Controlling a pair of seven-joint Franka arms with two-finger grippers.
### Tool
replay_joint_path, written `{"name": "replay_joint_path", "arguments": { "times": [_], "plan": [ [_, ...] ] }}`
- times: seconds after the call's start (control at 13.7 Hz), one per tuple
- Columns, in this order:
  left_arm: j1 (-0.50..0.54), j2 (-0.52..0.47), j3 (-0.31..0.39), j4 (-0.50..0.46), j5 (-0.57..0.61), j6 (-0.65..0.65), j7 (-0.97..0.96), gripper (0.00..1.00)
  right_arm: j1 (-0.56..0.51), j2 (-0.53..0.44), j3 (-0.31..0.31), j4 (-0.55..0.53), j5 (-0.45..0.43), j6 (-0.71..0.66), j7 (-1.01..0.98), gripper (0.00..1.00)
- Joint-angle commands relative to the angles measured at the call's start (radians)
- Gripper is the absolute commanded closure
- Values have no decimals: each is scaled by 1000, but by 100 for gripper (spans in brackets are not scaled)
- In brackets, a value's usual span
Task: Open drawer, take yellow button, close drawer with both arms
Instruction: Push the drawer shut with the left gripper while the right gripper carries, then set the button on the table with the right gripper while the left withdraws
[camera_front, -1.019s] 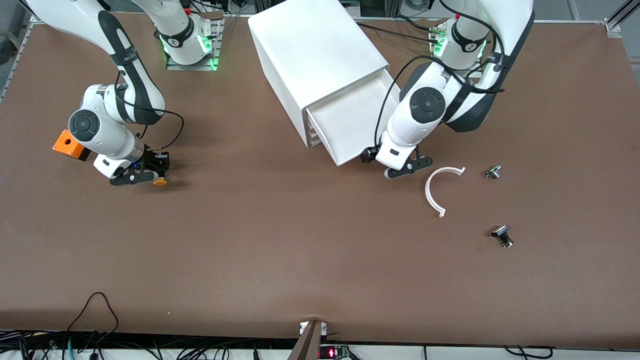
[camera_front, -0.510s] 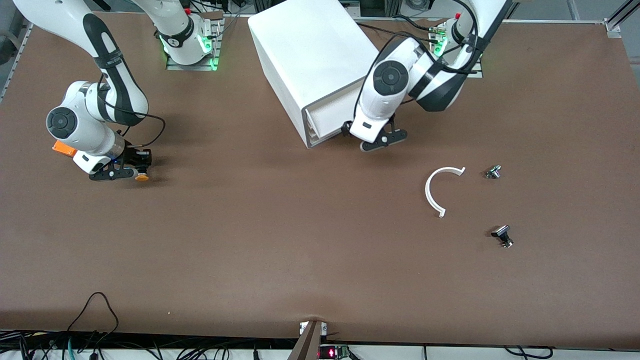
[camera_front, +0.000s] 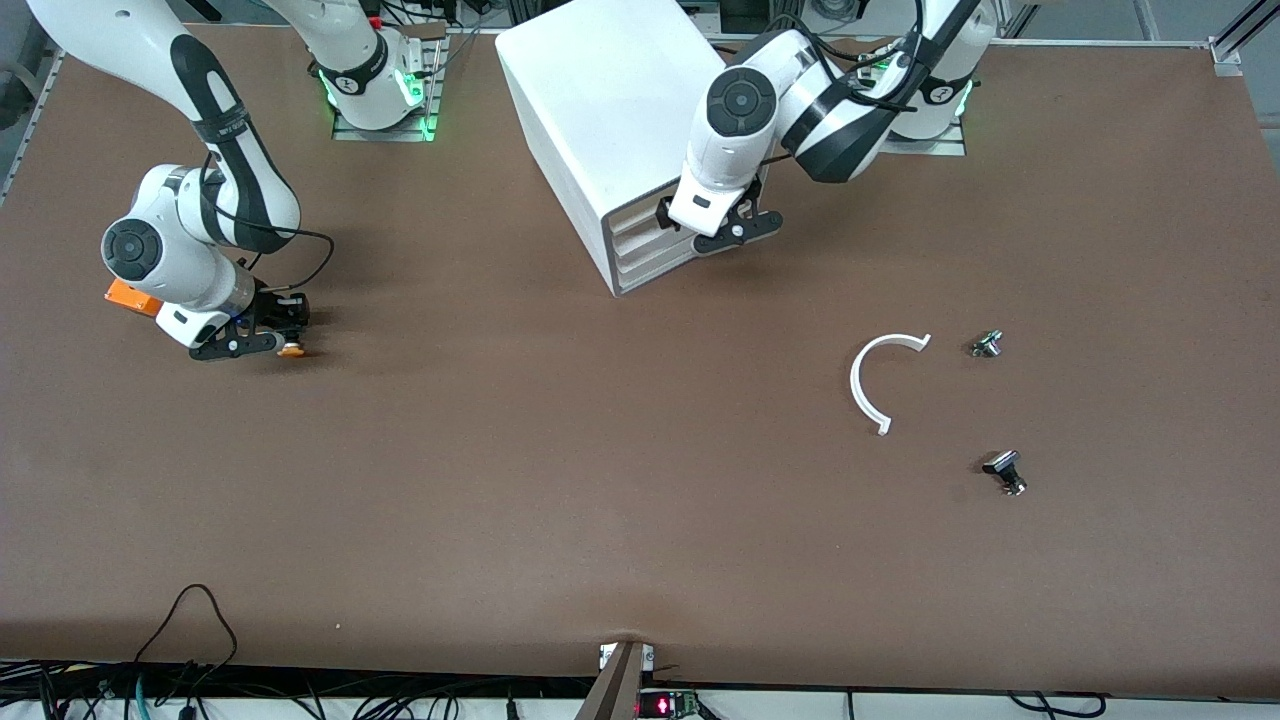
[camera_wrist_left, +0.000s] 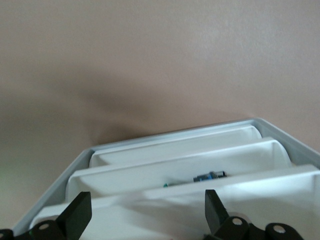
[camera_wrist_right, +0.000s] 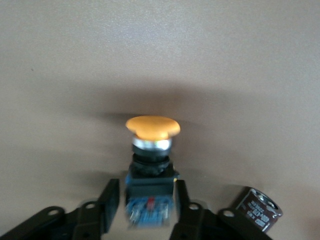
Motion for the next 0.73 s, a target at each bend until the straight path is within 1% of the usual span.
{"name": "replay_joint_path", "arguments": {
  "times": [0.0, 0.07, 0.15, 0.22, 0.36, 0.51, 0.66],
  "plan": [
    [10, -31, -16, -21, -24, -7, 13, 0, -3, -25, 4, -7, 3, 7, -66, 9],
    [20, -31, -12, -19, -22, -7, 14, 0, -3, -37, 4, -2, 3, 2, -92, 0],
    [56, -34, -7, -9, -12, -7, 31, 0, -3, -57, 7, 4, 3, -27, -92, 0],
    [111, -46, -3, 7, -10, -9, 87, 0, -3, -77, 11, 30, 7, -80, -92, 0],
    [205, -66, 29, 50, -9, -48, 250, 0, 1, -99, 25, 140, 15, -230, -91, 0],
    [272, -82, 63, 128, -9, -171, 408, 0, 1, -97, 48, 281, 16, -394, -86, 0],
    [306, -94, 144, 221, -9, -321, 561, 0, 3, -99, 51, 387, 18, -513, -87, 0]
  ]
}}
